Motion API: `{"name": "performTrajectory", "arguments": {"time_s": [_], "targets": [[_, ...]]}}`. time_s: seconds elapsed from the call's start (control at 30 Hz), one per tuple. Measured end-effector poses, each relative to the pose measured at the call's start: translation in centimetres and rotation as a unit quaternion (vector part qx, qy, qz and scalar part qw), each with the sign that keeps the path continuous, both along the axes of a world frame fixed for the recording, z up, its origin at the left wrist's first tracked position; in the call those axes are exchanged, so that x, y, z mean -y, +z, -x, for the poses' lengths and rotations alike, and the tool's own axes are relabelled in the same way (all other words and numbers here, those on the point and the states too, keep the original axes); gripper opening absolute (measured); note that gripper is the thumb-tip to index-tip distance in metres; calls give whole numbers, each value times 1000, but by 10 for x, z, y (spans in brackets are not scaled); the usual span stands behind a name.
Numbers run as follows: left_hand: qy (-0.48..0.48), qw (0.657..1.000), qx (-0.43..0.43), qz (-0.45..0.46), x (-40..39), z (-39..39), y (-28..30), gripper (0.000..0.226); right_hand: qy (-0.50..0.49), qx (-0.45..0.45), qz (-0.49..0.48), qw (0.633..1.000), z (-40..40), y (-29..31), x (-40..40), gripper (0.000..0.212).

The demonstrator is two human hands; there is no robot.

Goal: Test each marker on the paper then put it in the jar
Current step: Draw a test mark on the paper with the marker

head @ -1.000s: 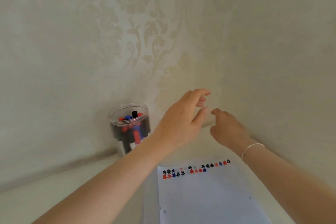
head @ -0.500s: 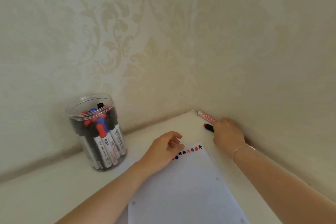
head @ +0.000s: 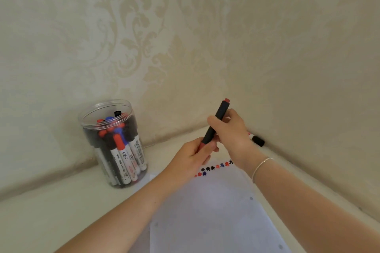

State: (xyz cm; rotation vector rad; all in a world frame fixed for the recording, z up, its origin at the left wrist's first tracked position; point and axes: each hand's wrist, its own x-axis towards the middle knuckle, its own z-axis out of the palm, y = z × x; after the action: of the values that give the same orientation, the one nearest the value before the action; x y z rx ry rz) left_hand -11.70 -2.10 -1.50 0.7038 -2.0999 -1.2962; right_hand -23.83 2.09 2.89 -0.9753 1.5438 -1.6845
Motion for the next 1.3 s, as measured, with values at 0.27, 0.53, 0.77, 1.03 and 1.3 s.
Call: {"name": "performTrajectory", "arguments": {"time_s": [0.27, 0.53, 0.77, 1.03, 1.3], "targets": [[-64, 997, 47, 9, 2, -14, 30, 39, 239, 62, -81, 966, 3, 11, -8, 23], [-195, 977, 23, -89, -2, -21, 42, 34, 321, 24, -37, 946, 8, 17, -16, 22], [-235, 942, -22, -239, 8, -47, 19, 52, 226, 157, 42, 961, 44, 32, -20, 12], [-25, 985, 147, 85, 19, -32, -8, 26, 81, 98, -24, 992, 28, -24, -8, 21], [-13, 991, 127, 40, 29, -31, -33, 29, -21, 40, -52, 998, 5, -61, 2, 25]]}}
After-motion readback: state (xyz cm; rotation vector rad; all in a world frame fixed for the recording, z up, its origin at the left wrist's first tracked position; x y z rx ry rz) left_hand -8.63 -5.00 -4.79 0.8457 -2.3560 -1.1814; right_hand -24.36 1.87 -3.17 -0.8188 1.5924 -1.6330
